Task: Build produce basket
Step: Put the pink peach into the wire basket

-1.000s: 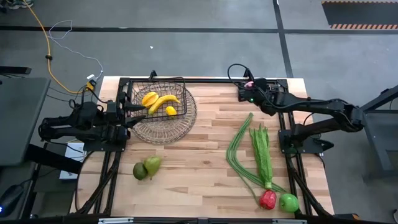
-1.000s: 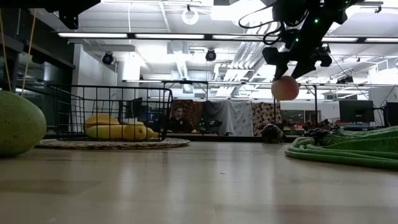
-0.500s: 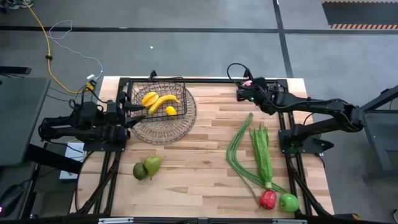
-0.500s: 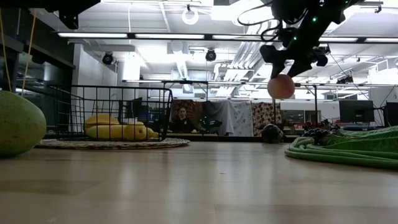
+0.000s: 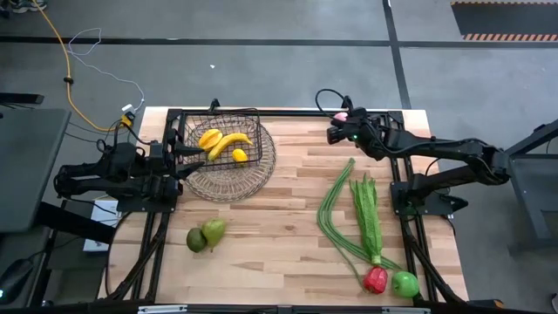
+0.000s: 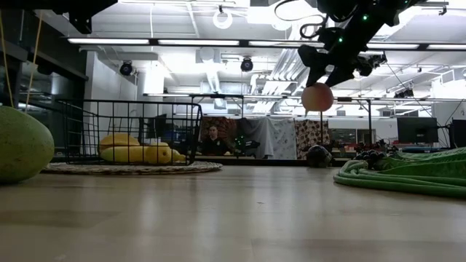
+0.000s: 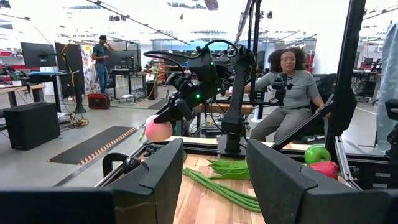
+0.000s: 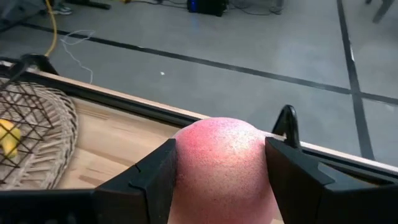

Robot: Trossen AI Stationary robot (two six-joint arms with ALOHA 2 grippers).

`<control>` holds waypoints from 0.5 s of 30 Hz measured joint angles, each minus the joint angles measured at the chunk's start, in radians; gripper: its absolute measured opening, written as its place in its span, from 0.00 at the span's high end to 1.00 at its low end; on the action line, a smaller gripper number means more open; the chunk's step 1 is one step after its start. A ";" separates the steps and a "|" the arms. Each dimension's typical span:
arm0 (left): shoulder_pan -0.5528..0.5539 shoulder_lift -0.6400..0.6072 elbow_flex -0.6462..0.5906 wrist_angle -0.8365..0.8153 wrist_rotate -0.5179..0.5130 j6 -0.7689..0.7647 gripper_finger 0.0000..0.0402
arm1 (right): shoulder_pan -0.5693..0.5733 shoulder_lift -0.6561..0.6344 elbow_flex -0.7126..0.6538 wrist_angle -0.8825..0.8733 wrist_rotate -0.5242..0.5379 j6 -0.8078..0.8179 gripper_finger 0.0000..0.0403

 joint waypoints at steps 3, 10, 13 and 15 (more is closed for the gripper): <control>0.000 0.000 0.000 0.000 -0.001 0.003 0.59 | 0.000 0.000 0.000 0.009 0.000 -0.008 0.49; 0.000 0.000 0.000 -0.001 -0.008 0.003 0.59 | 0.000 0.000 0.000 0.009 -0.006 -0.011 0.49; 0.000 0.000 0.000 -0.001 -0.011 0.008 0.59 | 0.000 0.000 0.000 0.008 -0.014 -0.020 0.49; 0.000 0.000 0.000 -0.002 -0.016 0.003 0.59 | 0.000 0.000 0.000 0.008 -0.023 -0.026 0.49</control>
